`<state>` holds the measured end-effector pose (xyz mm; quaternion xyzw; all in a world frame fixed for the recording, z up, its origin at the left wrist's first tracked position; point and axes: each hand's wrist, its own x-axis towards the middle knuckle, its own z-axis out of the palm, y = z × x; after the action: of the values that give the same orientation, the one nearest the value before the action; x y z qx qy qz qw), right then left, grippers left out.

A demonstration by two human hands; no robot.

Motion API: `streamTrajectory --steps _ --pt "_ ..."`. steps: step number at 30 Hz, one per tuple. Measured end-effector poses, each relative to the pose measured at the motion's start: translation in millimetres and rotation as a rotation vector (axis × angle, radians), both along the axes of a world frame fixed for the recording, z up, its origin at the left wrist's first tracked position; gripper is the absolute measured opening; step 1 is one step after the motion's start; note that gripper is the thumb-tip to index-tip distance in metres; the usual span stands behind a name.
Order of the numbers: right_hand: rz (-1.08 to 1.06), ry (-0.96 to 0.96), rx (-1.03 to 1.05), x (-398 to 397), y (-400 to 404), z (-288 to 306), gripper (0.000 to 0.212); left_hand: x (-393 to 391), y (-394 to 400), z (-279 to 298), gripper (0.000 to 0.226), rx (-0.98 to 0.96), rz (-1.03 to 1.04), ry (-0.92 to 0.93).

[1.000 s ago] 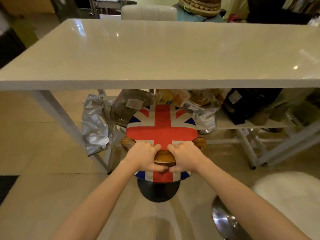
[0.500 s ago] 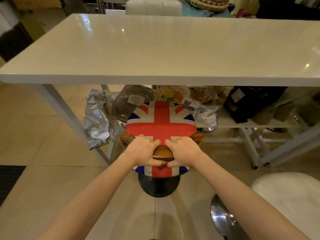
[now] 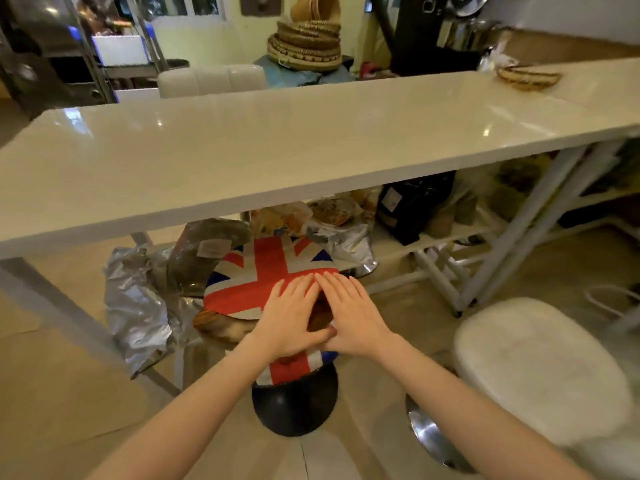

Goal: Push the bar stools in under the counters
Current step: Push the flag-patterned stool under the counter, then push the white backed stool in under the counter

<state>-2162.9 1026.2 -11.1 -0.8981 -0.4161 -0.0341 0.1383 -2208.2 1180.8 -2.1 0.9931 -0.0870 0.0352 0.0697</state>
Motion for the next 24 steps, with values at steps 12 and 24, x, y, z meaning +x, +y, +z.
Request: streamTrajectory --steps 12,24 --pt "-0.581 -0.050 -0.052 -38.9 -229.8 13.9 0.112 32.5 -224.2 7.7 0.092 -0.050 -0.418 -0.048" --pt "-0.727 0.028 -0.225 -115.4 -492.0 24.4 0.123 -1.4 -448.3 -7.5 0.106 -0.063 -0.521 0.055"
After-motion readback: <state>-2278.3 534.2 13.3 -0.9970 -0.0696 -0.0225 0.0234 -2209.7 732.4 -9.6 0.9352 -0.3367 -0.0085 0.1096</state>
